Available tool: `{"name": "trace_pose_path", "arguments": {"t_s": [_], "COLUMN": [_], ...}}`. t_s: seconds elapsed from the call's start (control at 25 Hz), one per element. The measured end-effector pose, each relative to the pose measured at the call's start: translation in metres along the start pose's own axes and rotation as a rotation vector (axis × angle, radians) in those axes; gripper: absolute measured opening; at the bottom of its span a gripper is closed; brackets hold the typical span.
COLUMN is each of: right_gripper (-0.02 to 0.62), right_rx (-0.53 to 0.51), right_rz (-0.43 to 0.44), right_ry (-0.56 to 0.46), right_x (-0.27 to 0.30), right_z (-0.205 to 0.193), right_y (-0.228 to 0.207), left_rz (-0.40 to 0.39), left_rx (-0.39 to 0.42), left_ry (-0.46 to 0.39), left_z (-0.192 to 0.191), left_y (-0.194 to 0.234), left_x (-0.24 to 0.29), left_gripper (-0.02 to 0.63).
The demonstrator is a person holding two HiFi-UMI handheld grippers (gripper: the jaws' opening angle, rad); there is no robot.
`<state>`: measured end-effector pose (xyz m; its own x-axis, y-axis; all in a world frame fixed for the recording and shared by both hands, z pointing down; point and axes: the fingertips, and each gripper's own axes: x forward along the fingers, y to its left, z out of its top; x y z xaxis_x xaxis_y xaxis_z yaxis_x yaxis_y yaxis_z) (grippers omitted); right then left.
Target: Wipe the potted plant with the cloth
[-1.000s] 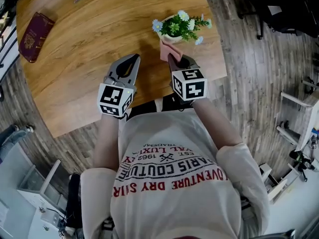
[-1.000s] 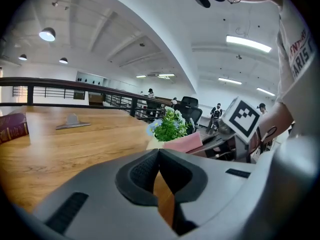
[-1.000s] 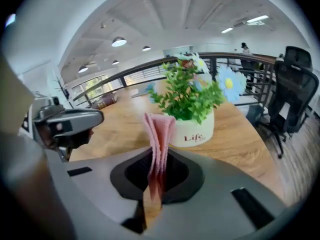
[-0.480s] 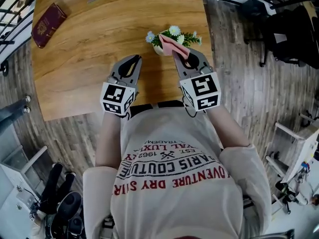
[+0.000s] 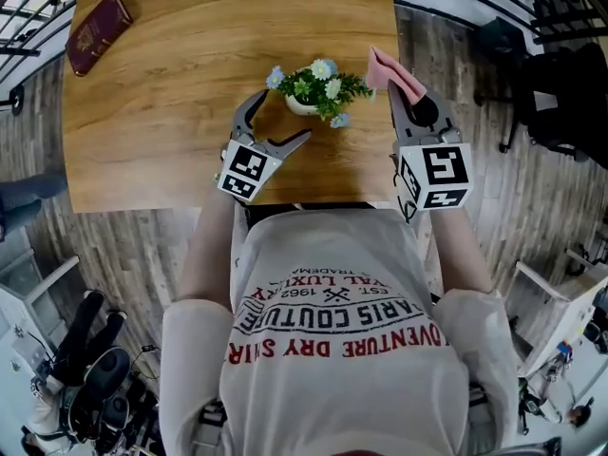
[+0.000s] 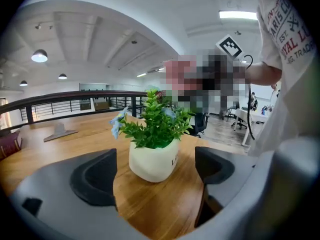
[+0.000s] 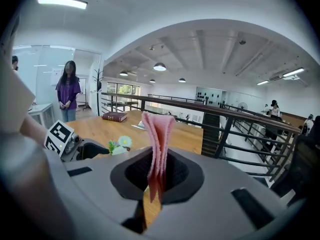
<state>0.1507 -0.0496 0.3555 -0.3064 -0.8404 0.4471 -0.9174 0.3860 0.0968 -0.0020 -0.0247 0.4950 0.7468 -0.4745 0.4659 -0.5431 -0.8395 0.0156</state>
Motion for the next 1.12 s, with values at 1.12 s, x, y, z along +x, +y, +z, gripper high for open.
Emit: {"name": "trace_pose_path", "arguments": {"t_s": [1.12], "right_gripper": [0.037], "right_rx": [0.056], "right_rz": [0.001], "right_ry": [0.1], "right_x": [0.068], "right_z": [-0.09], "right_y": [-0.051], "left_rz": [-0.404], "left_rx": [0.233], "left_ry": [0.077], "left_z": [-0.011], "left_y": [-0.005], "left_x": [0.091], "left_gripper": [0.558]}}
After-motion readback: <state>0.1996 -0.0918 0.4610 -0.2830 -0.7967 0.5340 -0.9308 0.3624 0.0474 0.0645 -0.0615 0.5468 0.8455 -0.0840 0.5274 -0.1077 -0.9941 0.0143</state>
